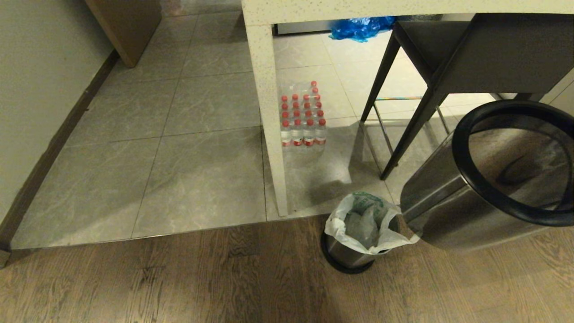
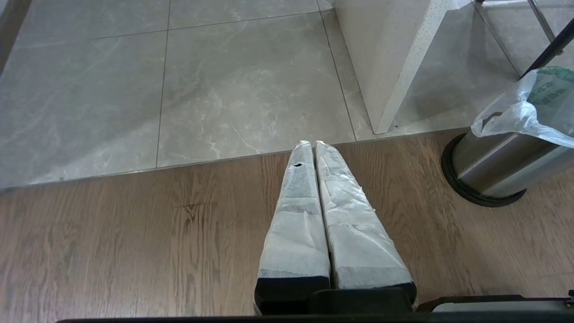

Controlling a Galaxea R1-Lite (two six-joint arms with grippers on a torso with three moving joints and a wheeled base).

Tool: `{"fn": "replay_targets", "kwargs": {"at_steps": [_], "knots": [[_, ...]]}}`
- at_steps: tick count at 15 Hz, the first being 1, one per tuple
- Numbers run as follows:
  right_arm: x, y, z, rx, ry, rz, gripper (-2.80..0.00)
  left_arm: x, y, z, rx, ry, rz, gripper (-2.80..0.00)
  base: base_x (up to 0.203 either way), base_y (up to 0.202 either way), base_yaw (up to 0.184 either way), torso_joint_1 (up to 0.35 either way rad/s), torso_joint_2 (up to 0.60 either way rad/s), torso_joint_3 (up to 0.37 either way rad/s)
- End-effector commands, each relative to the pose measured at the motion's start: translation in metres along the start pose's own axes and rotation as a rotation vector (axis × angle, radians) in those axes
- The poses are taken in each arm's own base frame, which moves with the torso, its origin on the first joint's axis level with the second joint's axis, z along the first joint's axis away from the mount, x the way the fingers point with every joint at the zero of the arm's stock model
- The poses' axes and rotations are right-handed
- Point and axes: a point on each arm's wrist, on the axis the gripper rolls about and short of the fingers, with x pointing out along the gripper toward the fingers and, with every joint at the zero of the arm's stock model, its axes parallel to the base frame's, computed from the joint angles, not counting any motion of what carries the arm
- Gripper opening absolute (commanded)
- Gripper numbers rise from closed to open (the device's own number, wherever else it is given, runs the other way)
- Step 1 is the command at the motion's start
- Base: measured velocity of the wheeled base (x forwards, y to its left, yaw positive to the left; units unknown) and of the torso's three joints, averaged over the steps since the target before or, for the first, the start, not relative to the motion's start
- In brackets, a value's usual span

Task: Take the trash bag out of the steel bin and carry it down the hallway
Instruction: Place the outer trash can on the ground

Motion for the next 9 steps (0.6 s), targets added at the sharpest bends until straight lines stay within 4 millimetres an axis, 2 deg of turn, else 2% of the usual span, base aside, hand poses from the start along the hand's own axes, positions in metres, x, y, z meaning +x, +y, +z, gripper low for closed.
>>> {"fn": "replay_targets", "kwargs": {"at_steps": [1,4,9], "knots": [[0.033,-0.009,0.001,0.025,0.034,-0.068,-2.8,0.0,0.0,0.0,0.0,0.001,0.0,-2.8,0.0,0.0,0.0,0.0,0.0,0.0],[0.103,-0.024,0.003,0.049,0.035,-0.163,-2.8,0.0,0.0,0.0,0.0,0.001,0.0,-2.8,0.0,0.0,0.0,0.0,0.0,0.0],[0.215,-0.039,-0.025,0.101,0.12,-0.222,-2.8,0.0,0.0,0.0,0.0,0.001,0.0,-2.8,0.0,0.0,0.0,0.0,0.0,0.0]]}}
